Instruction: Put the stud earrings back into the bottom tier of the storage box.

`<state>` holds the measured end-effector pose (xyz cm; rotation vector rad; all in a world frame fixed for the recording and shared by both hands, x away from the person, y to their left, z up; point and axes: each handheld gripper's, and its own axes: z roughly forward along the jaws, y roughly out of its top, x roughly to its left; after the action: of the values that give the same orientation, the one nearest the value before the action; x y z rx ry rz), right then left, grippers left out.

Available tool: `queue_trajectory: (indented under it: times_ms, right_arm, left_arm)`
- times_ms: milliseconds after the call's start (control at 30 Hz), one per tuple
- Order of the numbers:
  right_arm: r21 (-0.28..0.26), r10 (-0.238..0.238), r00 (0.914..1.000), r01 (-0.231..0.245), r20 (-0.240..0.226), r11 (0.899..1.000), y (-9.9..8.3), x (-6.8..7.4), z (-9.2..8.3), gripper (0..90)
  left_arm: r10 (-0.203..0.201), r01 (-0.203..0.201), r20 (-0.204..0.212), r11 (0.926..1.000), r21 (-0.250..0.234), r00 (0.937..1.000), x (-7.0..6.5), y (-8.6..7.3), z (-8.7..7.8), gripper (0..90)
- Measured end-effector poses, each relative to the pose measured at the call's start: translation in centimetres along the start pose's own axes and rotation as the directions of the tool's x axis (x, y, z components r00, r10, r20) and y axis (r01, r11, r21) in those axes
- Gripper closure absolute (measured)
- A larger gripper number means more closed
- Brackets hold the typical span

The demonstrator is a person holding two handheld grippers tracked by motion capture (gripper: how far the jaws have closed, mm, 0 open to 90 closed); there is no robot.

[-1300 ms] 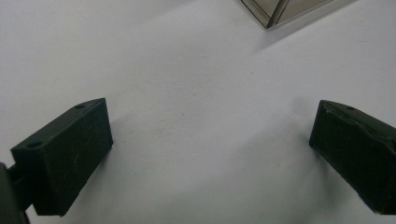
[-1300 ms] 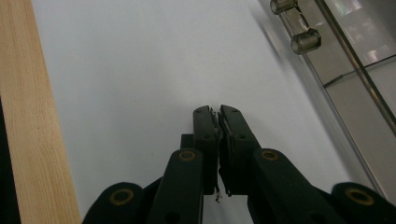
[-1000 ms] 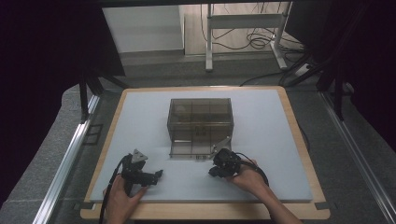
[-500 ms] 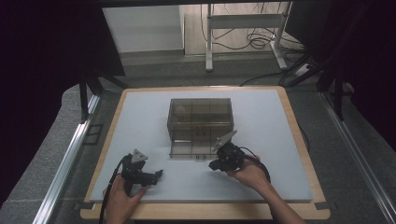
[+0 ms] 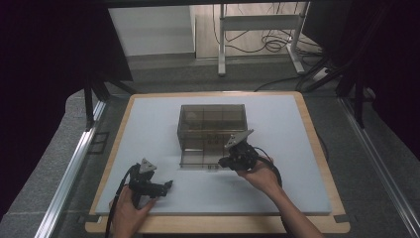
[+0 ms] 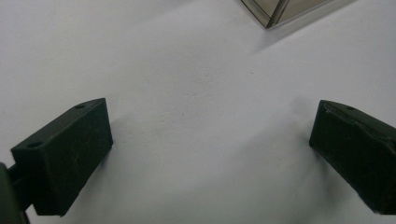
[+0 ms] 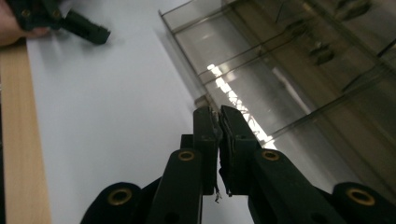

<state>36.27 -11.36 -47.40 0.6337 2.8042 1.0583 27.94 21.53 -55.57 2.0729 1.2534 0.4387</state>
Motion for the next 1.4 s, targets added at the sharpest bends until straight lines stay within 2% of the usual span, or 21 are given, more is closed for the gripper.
queue_trajectory:
  times_ms: [133,400,800,1233,1400]
  right_arm:
    - [-0.018,0.006,0.9999,-0.006,0.015,1.000,0.8,-0.5,0.6,83.7]
    - [-0.020,0.008,0.9996,-0.007,0.029,1.000,1.6,-1.0,2.2,83.7]
    - [0.005,0.036,0.9976,-0.036,0.060,0.999,1.2,-2.2,4.5,83.5]
    - [0.016,0.045,0.9977,-0.046,0.050,0.999,1.1,-2.5,5.5,80.9]
    - [0.004,0.060,0.9974,-0.060,0.039,0.998,1.3,-2.7,4.6,79.5]
  left_arm:
    - [-0.001,0.001,0.001,1.0000,0.002,1.0000,0.0,0.0,0.0,0.0]
    - [-0.002,0.002,0.000,1.0000,0.002,1.0000,0.0,0.0,0.0,0.0]
    - [-0.002,0.002,0.001,1.0000,0.002,1.0000,0.0,0.0,0.0,0.0]
    - [-0.002,0.002,0.000,1.0000,0.002,1.0000,0.0,0.0,0.0,0.0]
    - [-0.001,0.001,0.001,1.0000,0.002,1.0000,0.0,0.0,0.0,0.0]
